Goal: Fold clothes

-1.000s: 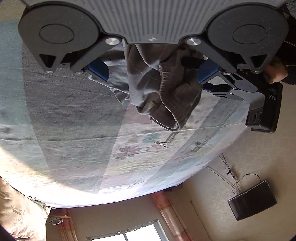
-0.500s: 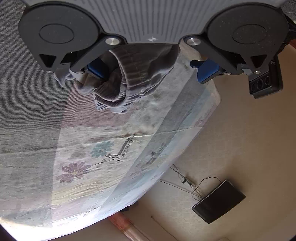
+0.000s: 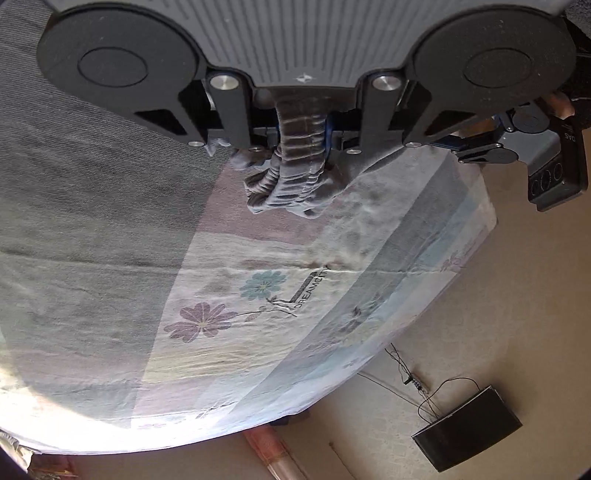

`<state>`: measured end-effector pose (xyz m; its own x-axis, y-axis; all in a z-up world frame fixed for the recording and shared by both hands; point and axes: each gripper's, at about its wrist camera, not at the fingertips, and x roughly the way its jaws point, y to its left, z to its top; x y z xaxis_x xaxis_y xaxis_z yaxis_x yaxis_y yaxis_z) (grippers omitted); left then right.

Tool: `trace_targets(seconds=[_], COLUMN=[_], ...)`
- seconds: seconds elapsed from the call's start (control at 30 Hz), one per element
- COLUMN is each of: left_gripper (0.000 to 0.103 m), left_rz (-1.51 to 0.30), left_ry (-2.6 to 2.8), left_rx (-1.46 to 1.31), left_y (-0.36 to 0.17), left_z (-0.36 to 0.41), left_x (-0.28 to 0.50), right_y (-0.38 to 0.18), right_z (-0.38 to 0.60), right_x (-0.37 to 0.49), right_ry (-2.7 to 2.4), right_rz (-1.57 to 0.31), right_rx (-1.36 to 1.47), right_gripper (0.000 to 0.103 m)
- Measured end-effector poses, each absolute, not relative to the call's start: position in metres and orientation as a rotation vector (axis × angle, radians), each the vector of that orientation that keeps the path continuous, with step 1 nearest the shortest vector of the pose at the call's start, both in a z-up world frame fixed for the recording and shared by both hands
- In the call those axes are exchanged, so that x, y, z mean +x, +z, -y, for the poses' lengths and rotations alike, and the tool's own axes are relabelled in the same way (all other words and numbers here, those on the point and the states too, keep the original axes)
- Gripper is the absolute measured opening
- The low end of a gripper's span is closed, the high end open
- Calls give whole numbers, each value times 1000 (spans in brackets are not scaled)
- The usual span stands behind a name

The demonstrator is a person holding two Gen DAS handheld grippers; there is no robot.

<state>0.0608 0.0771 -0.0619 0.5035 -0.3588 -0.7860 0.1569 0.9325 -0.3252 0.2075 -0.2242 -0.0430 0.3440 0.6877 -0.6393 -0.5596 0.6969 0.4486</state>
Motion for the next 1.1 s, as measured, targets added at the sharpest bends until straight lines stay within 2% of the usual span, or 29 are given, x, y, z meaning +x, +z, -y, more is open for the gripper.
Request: trace_targets(seconds=[0.4,0.63,0.73,0.8,0.87,0.97,1.1], left_gripper=[102,102,102,102,102,102,102], left_rz=[-992,-988,-985,-973,-961,-943,-944], left_ry=[-362,-388,-390,-384,-371,-341,-332], left_rx=[-207,-189,-169,-137,-97,-45,-45], left_y=[-60,-56,-53,-49,-45,-41,-43], left_z=[-58,-48,-44,-39,-37,-35,-33], left_x=[77,82,86,88,92,103,116], right_y=[-23,-50,-71,-76,-69,-49,-27], right_z=[306,364,371,376,383,393,401], right_x=[231,248,246,243,237,230,223], right_ry=[315,127,122,116,96,81,83], right_rz=[-873,-985,-1071,-1103,-1090,-1034,-966], right_rx=[-126,-119,-103,-94,-92,-74,-59], right_gripper=[21,22,32,51,58,63,63])
